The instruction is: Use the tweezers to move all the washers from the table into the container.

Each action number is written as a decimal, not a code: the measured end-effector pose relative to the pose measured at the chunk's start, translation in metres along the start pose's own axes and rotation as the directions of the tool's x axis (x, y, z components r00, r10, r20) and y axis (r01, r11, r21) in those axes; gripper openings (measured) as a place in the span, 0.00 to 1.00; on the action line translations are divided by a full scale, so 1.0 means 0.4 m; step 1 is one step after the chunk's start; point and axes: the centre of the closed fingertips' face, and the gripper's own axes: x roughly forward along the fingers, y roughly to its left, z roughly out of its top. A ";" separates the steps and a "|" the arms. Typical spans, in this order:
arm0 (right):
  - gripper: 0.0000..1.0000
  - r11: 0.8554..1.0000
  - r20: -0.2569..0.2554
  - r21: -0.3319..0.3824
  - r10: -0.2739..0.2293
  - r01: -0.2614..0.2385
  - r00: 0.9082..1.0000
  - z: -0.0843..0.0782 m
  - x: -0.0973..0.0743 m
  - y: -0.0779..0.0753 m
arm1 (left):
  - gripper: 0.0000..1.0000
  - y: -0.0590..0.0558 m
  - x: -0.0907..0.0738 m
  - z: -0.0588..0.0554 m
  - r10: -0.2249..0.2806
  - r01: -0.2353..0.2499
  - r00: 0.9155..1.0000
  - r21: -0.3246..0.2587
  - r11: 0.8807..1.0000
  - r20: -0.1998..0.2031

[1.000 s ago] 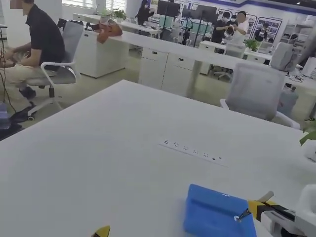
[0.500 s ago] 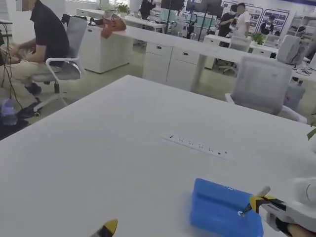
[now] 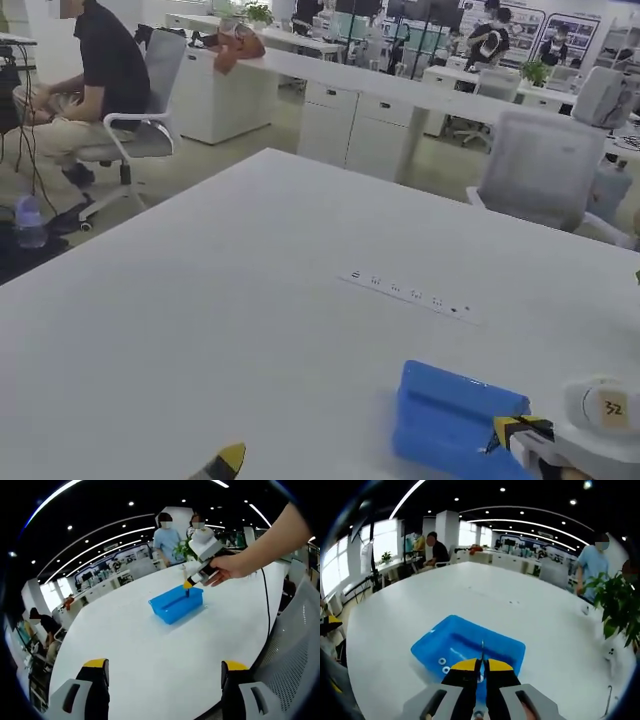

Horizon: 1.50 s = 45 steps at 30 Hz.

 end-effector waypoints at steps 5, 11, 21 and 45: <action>0.02 1.000 -0.014 0.017 0.020 -0.020 1.000 -0.010 0.007 0.004 | 0.96 0.018 -0.010 0.016 0.025 -0.024 0.999 -0.031 0.999 0.036; 0.02 0.999 -0.013 0.035 0.026 -0.025 1.000 -0.014 0.010 0.005 | 0.96 0.008 -0.003 0.008 0.011 -0.010 1.000 -0.026 1.000 0.020; 0.03 0.998 -0.019 0.055 0.017 -0.016 1.000 -0.016 0.003 0.000 | 0.96 0.003 -0.002 0.003 0.003 -0.003 1.000 -0.014 1.000 0.006; 0.03 0.977 0.190 0.210 -0.021 -0.019 0.981 0.068 -0.215 0.004 | 0.95 -0.004 0.001 0.003 -0.003 0.003 1.000 0.004 1.000 0.006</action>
